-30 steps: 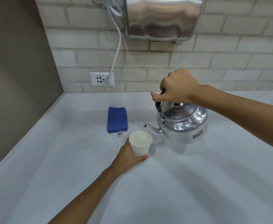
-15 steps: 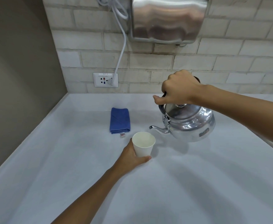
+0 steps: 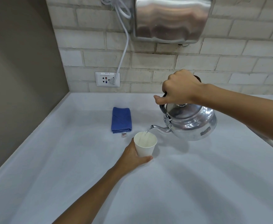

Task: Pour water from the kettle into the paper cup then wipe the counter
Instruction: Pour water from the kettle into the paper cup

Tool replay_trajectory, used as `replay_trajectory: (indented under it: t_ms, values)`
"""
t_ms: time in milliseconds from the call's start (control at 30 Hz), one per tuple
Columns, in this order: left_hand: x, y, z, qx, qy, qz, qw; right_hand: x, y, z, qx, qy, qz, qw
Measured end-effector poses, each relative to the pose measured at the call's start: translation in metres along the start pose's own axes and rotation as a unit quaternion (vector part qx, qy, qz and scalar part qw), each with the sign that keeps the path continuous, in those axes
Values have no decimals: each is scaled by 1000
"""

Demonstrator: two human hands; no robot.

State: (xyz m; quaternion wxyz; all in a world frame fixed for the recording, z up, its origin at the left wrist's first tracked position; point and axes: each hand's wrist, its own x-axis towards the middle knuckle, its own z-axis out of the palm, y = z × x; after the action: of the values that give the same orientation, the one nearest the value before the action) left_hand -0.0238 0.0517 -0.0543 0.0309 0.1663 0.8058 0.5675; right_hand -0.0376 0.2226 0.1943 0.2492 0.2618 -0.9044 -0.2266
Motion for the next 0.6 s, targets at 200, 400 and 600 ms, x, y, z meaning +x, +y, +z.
replay_trajectory:
  t_ms: [200,400,600]
  values:
    - [0,-1,0,1,-1,2,1000,2,-1,1,0,-1,-6,1000]
    - [0,0,0,0,-1,1,1000,4,-2,2,-7,-2,-14,1000]
    - [1,-1,0,-4,-3,0,1000,5,-1,3,-4,0,-18,1000]
